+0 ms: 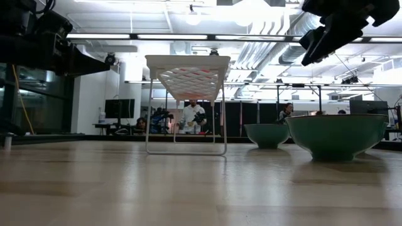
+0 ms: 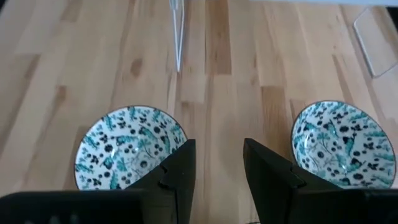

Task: Pick & Place Mini bowls
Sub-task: Put the bottom blue white pattern bowl on the shelf

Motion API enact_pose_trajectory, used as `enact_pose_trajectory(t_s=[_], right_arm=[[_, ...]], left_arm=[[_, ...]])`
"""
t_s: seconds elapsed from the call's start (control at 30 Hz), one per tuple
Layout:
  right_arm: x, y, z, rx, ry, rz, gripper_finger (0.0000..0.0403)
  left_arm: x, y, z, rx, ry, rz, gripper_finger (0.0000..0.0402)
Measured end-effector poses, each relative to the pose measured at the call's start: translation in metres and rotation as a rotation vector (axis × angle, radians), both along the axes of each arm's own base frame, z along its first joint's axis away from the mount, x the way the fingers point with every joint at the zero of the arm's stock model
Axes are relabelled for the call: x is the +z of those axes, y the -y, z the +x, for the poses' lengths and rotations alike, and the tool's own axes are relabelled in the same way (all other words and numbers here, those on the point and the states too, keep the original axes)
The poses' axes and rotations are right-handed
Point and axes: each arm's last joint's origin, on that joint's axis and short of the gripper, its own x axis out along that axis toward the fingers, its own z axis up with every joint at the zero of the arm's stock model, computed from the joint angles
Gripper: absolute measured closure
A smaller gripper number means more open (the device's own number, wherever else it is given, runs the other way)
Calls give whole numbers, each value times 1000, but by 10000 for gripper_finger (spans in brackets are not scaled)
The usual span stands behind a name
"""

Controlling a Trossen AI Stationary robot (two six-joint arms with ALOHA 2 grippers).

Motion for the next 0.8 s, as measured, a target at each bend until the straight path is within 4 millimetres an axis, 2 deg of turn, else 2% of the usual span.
enact_pose_trajectory(t_s=[0.23,0.47,0.8], right_arm=[[-8,0,8,-44,-159,1,281],[-21,-3,9,-52,-299,111,281],[-29,-32,9,119,-390,138,281]], left_arm=[[0,0,0,0,0,0,401],[0,0,0,0,0,0,401],[0,0,0,0,0,0,401]])
